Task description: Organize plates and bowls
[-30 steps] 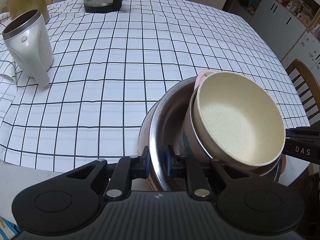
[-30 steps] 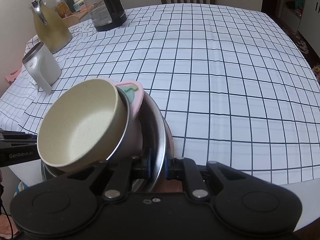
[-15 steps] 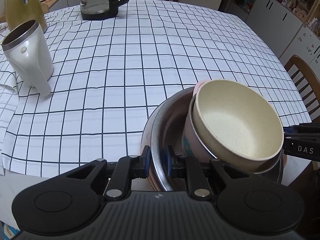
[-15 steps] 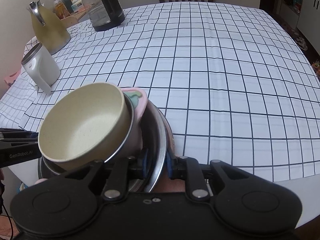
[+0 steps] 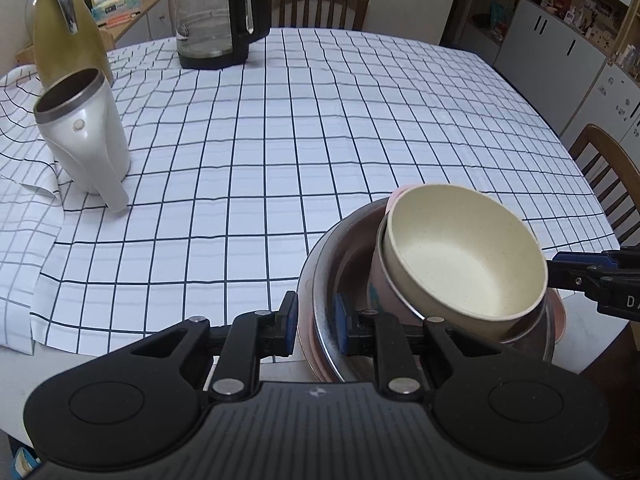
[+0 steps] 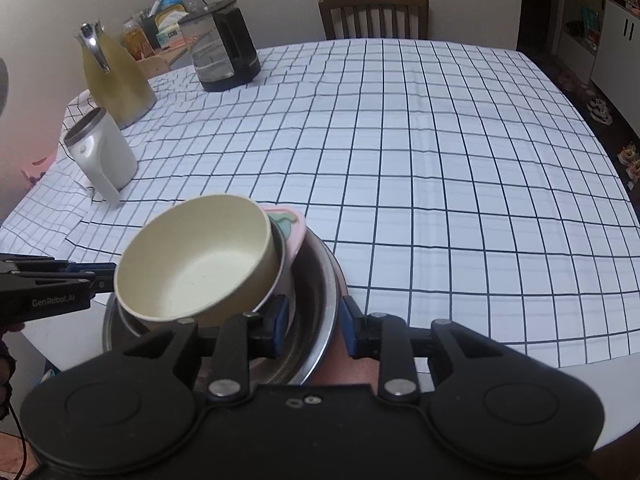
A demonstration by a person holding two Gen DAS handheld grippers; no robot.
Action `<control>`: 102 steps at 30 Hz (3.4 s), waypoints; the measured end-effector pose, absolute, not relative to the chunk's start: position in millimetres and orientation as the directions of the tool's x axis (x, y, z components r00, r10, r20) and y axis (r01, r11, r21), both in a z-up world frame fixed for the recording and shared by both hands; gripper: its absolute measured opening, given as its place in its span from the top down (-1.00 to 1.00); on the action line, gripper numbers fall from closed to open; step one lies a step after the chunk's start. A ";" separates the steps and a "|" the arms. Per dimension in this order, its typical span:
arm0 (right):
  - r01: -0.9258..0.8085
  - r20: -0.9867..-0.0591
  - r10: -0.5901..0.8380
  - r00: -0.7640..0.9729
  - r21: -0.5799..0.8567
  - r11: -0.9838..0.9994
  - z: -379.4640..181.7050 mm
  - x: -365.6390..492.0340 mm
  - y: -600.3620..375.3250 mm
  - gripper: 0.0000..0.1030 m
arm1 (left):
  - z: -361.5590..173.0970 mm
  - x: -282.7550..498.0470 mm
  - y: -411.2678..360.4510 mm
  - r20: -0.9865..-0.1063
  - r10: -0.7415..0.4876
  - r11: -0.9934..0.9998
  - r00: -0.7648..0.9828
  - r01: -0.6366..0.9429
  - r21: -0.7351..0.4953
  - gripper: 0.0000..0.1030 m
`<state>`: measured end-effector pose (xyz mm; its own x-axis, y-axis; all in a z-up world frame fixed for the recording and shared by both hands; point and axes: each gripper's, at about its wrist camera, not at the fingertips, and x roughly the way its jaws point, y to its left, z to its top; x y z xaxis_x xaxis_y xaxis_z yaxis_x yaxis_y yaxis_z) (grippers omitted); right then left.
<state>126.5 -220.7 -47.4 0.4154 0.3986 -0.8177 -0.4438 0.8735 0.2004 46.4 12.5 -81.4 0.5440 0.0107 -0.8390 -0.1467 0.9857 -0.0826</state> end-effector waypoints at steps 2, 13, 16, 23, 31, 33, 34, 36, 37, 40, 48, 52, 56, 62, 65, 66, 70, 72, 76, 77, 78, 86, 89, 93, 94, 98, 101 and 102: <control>-0.458 -0.805 0.411 0.428 0.199 0.866 -41.6 122.3 -223.5 0.40 | -75.8 42.5 10.0 -0.829 0.021 0.985 0.559 -0.155 -0.080 0.64; -0.566 -0.725 0.519 0.453 0.217 0.796 -9.8 98.1 -241.7 -0.12 | -37.4 4.0 -23.8 -0.752 0.078 0.980 0.654 -0.188 -0.061 -0.18; -0.588 -0.706 0.544 0.453 0.222 0.778 -3.0 91.0 -248.0 -0.24 | -29.0 -8.0 -35.0 -0.741 0.085 0.976 0.666 -0.205 -0.073 -0.19; -0.639 -0.665 0.595 0.452 0.223 0.736 13.0 71.7 -264.2 -0.52 | -15.5 -33.1 -63.2 -0.708 0.107 0.973 0.698 -0.219 -0.069 -0.33; -0.652 -0.616 0.614 0.494 0.205 0.730 26.4 49.5 -288.4 -0.86 | -3.5 -58.6 -89.7 -0.669 0.122 0.963 0.733 -0.250 -0.099 -0.68; -0.657 -0.609 0.621 0.494 0.206 0.725 29.1 45.6 -293.7 -0.87 | -1.9 -63.0 -93.4 -0.663 0.110 0.962 0.741 -0.246 -0.116 -0.78; -0.658 -0.604 0.624 0.496 0.208 0.723 30.3 43.7 -296.2 -0.89 | -0.8 -65.5 -96.3 -0.658 0.115 0.961 0.744 -0.250 -0.115 -0.83; -0.659 -0.591 0.630 0.504 0.209 0.723 32.2 40.0 -301.5 -0.95 | 0.6 -68.4 -100.7 -0.651 0.129 0.962 0.748 -0.254 -0.101 -0.83; -0.657 -0.586 0.631 0.509 0.208 0.724 33.2 38.5 -303.5 -0.96 | 1.2 -69.6 -102.8 -0.651 0.126 0.963 0.748 -0.251 -0.101 -0.83; -0.650 -0.570 0.634 0.522 0.215 0.729 35.7 34.7 -309.3 -0.99 | 2.2 -73.4 -107.3 -0.648 0.117 0.963 0.753 -0.246 -0.112 -0.83; -0.638 -0.546 0.632 0.549 0.215 0.740 38.1 22.7 -320.1 -1.00 | 7.5 -81.2 -117.3 -0.624 0.117 0.963 0.773 -0.241 -0.117 -0.85; -0.620 -0.536 0.628 0.564 0.227 0.751 39.4 20.1 -322.9 -1.00 | 10.3 -82.8 -121.1 -0.617 0.108 0.966 0.780 -0.228 -0.119 -1.00; -0.607 -0.522 0.622 0.584 0.227 0.761 41.4 17.7 -325.7 -1.00 | 12.3 -83.6 -123.0 -0.609 0.099 0.967 0.787 -0.219 -0.126 -1.00; -0.596 -0.510 0.621 0.596 0.238 0.767 45.7 15.0 -329.5 -1.00 | 19.1 -85.1 -124.9 -0.585 0.093 0.969 0.806 -0.210 -0.134 -1.00; -0.588 -0.502 0.616 0.607 0.238 0.773 48.4 13.9 -331.9 -1.00 | 22.5 -86.2 -126.6 -0.573 0.100 0.969 0.813 -0.210 -0.128 -1.00; -0.586 -0.500 0.614 0.610 0.237 0.775 49.0 13.7 -332.4 -1.00 | 23.4 -86.3 -127.6 -0.572 0.104 0.970 0.814 -0.210 -0.123 -1.00; -0.578 -0.496 0.614 0.614 0.246 0.778 50.5 14.1 -335.3 -1.00 | 24.9 -85.3 -127.7 -0.576 0.093 0.969 0.812 -0.207 -0.136 -1.00; -0.575 -0.495 0.612 0.617 0.247 0.780 51.6 14.2 -336.8 -1.00 | 25.5 -84.6 -129.6 -0.576 0.093 0.970 0.812 -0.204 -0.132 -1.00; -0.568 -0.495 0.606 0.623 0.246 0.785 52.2 14.0 -338.9 -1.00 | 25.6 -82.2 -131.0 -0.582 0.089 0.970 0.808 -0.203 -0.133 -1.00; -0.567 -0.497 0.607 0.620 0.250 0.785 52.0 14.7 -339.3 -1.00 | 25.2 -80.9 -129.9 -0.585 0.088 0.969 0.806 -0.205 -0.136 -1.00; -0.566 -0.500 0.606 0.619 0.252 0.785 51.8 15.5 -339.7 -1.00 | 24.7 -80.2 -129.9 -0.588 0.088 0.969 0.804 -0.207 -0.137 -1.00; -0.559 -0.510 0.603 0.614 0.258 0.788 50.0 19.1 -340.8 -1.00 | 20.3 -73.4 -129.8 -0.604 0.080 0.964 0.793 -0.215 -0.155 -1.00; -0.558 -0.514 0.604 0.609 0.264 0.787 49.0 20.9 -341.6 -1.00 | 19.2 -71.4 -129.6 -0.609 0.076 0.964 0.789 -0.215 -0.158 -1.00; -0.558 -0.517 0.603 0.607 0.263 0.787 49.3 21.8 -342.5 -1.00 | 19.4 -70.5 -130.3 -0.613 0.080 0.963 0.786 -0.220 -0.156 -1.00; -0.559 -0.518 0.603 0.607 0.261 0.787 49.4 22.0 -342.3 -1.00 | 19.5 -70.5 -130.4 -0.613 0.081 0.963 0.786 -0.220 -0.155 -1.00; -0.564 -0.517 0.606 0.605 0.259 0.784 50.1 22.1 -341.9 -1.00 | 19.4 -70.7 -130.5 -0.616 0.086 0.962 0.783 -0.227 -0.154 -1.00; -0.566 -0.518 0.607 0.603 0.258 0.783 49.9 22.8 -341.4 -1.00 | 19.4 -72.2 -131.4 -0.616 0.096 0.961 0.782 -0.233 -0.147 -1.00; -0.567 -0.519 0.607 0.601 0.258 0.782 49.8 22.8 -340.9 -1.00 | 19.6 -72.9 -131.8 -0.615 0.099 0.961 0.782 -0.236 -0.145 -1.00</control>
